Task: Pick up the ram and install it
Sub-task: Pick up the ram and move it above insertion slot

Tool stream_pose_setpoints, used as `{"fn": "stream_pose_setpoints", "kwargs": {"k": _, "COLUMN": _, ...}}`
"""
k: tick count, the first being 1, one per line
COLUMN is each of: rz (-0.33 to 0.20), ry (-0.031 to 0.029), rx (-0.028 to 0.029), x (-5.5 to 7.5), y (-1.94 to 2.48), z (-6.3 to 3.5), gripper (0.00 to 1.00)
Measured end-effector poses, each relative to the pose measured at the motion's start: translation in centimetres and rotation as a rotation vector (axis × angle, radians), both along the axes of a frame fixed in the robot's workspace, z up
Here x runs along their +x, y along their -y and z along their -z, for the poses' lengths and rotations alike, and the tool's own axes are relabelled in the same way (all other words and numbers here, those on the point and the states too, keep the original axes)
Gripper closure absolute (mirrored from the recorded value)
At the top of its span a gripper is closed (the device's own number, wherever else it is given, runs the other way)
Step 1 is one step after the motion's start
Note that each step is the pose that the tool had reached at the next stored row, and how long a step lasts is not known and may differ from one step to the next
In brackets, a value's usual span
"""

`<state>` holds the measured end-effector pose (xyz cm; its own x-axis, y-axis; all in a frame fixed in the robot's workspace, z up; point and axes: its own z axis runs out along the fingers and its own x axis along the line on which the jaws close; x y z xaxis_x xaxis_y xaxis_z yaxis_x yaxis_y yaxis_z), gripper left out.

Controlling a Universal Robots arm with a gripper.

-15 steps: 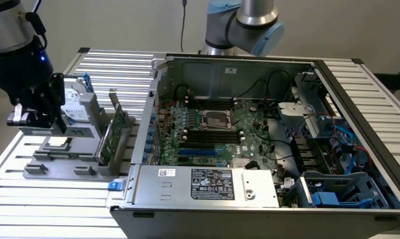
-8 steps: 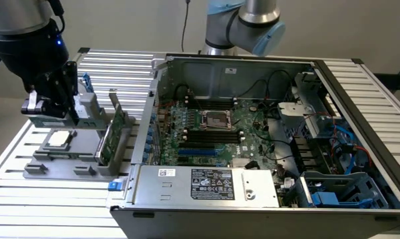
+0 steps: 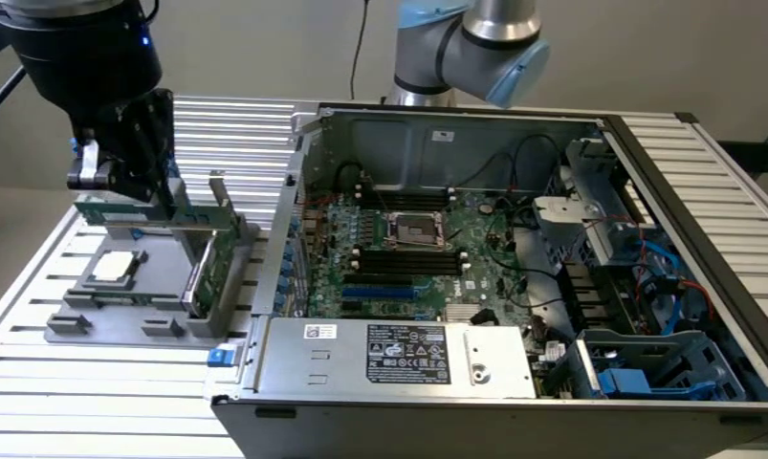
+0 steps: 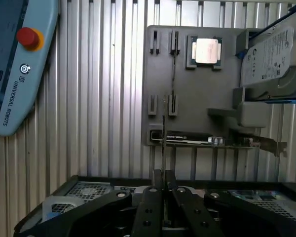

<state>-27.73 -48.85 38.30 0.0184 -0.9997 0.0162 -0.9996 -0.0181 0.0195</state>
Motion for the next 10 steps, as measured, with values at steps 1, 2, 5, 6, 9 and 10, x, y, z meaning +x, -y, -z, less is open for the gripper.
{"fn": "stream_pose_setpoints", "kwargs": {"k": 1, "rz": 0.0, "ry": 0.0, "rx": 0.0001, "x": 0.4, "y": -0.02, "z": -0.39, "gripper": 0.86}}
{"fn": "stream_pose_setpoints", "kwargs": {"k": 2, "rz": 0.0, "ry": -0.0001, "rx": -0.0001, "x": 0.9, "y": -0.04, "z": -0.81, "gripper": 0.86}}
{"fn": "stream_pose_setpoints", "kwargs": {"k": 5, "rz": 0.0, "ry": -0.0001, "rx": 0.0, "x": 2.2, "y": -0.1, "z": -1.91, "gripper": 0.86}}
{"fn": "stream_pose_setpoints", "kwargs": {"k": 6, "rz": 0.0, "ry": -0.0001, "rx": 0.0, "x": 2.7, "y": -0.12, "z": -2.22, "gripper": 0.86}}
{"fn": "stream_pose_setpoints", "kwargs": {"k": 9, "rz": 0.0, "ry": -0.0006, "rx": 0.0, "x": 4.1, "y": -0.17, "z": -2.93, "gripper": 0.86}}
{"fn": "stream_pose_setpoints", "kwargs": {"k": 10, "rz": 0.0, "ry": -0.0007, "rx": 0.0, "x": 4.5, "y": -0.18, "z": -3.09, "gripper": 0.86}}
